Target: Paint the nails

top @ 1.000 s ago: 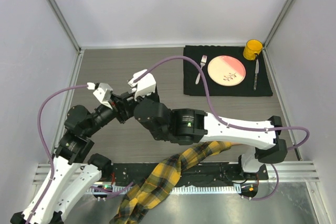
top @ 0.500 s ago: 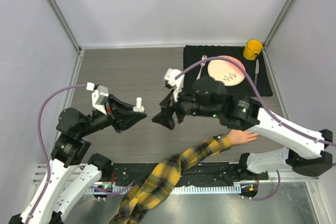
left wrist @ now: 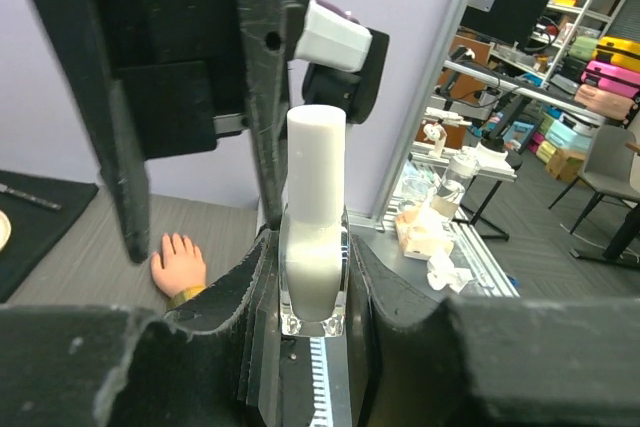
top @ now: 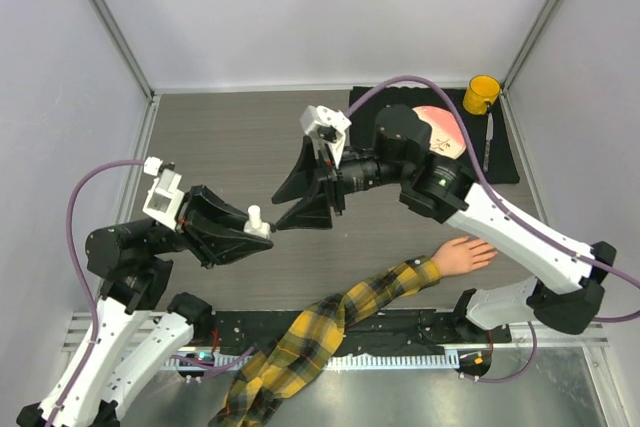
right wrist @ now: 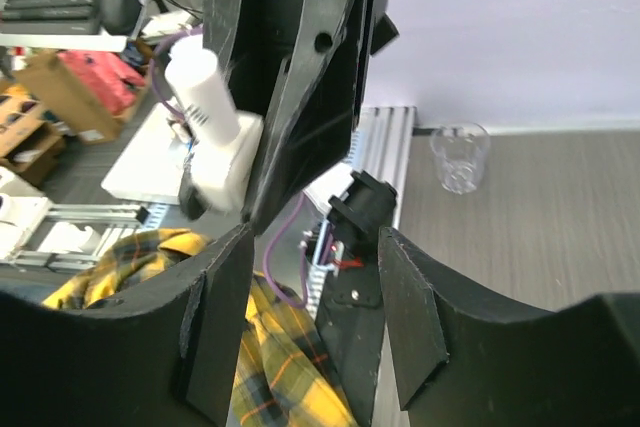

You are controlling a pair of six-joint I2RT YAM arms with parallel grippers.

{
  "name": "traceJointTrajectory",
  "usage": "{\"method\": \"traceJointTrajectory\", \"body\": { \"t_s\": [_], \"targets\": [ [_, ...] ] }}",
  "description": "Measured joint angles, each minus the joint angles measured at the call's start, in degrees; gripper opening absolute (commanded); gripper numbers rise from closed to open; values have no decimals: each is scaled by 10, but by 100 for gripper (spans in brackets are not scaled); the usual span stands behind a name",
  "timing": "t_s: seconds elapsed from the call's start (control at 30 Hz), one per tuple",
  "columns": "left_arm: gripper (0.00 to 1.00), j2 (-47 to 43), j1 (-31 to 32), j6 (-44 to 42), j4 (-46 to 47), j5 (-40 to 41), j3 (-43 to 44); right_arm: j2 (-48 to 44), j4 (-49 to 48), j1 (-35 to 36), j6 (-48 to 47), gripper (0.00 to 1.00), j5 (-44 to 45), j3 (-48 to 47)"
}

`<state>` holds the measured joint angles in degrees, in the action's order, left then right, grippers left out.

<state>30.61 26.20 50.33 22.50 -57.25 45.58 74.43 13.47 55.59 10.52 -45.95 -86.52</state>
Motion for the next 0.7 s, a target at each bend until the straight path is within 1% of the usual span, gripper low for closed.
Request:
{"method": "traceJointTrajectory", "body": {
  "t_s": [0.13,0.27,0.33,0.57,0.7],
  "targets": [
    [0,0,-1,9,28,-6,-9,36,-63,-2,43,57,-53,-7],
    [0,0,0,16,49,-7,-11,47,-108,-5,71,55,-80,-10],
    [0,0,0,19,52,-10,-12,48,-126,-5,76,55,-80,-12],
    [0,5,0,20,53,-16,-13,49,-134,-6,76,55,-81,-27],
    [0,11,0,22,62,-20,-14,53,-162,-6,92,52,-90,-32]
  ]
}}
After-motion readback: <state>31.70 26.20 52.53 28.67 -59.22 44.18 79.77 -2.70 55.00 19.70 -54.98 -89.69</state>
